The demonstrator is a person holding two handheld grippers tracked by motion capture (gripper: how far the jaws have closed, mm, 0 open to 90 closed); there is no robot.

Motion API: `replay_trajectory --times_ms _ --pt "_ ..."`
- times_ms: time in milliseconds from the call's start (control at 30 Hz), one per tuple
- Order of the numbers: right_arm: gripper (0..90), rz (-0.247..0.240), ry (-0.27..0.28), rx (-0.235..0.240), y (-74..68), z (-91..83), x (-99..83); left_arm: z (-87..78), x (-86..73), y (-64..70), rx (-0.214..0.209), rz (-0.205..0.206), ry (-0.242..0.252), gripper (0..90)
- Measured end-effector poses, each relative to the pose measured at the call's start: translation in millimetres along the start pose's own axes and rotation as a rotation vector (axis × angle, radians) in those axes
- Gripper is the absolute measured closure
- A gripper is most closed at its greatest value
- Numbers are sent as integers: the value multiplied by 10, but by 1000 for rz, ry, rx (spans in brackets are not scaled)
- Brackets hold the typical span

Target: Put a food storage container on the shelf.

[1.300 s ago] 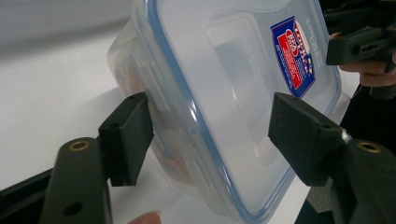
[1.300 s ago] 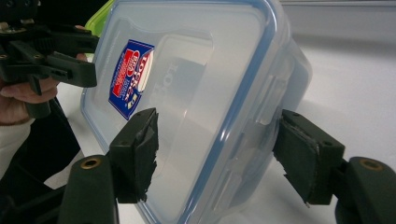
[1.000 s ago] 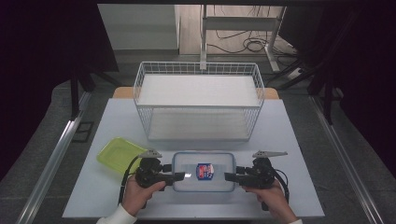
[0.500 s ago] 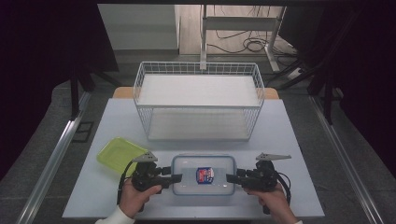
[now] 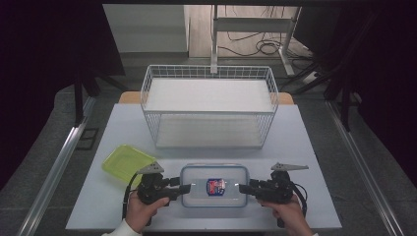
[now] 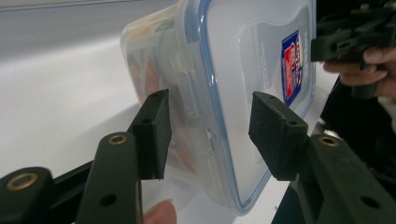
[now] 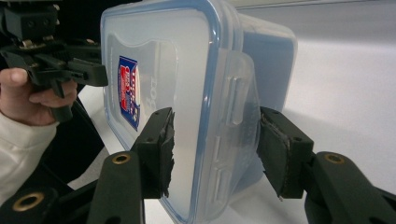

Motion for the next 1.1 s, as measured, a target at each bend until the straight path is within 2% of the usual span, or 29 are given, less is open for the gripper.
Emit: replay_trajectory --times_ms 267,600,633,667,700,733,767,833,1000,1033,1067,1100 --pt "489 16 16 6 -8 -7 -5 -12 -11 21 7 8 0 498" --pt "495 -2 26 1 -45 -17 0 -33 -13 34 23 17 -6 500" --pt "498 -11 29 0 -46 -15 2 -35 -9 28 43 17 -1 493" --pt "498 -11 29 0 -46 -15 2 -35 -9 28 43 17 -1 467" --pt "531 -6 48 36 -99 -18 19 -48 0 14 68 24 -7 449" --pt "531 -6 48 36 -99 -18 19 -48 0 14 68 24 -7 448" --pt "529 -34 46 23 -139 -17 35 -54 3 -5 58 22 -11 449" --pt "518 -48 33 3 -126 -2 35 -55 7 -7 49 23 -11 468" --pt "508 -37 26 13 -70 13 5 -64 4 -5 32 37 -15 495" --pt "503 -35 29 13 -68 9 10 -70 -4 -11 5 33 -15 506" --pt "503 -35 29 13 -68 9 10 -70 -4 -11 5 33 -15 523" --pt "495 -36 30 6 -60 6 13 -73 -6 -8 -12 30 -13 523"
Point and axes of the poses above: each handheld gripper's, and its own axes: z roughly forward along the jaws, x roughly out of its top, y roughly to its right, the point moved 7 cm from there along z, roughly forward along the jaws, and after that the axes turned 1 degree about -y, right-handed, at the moved point
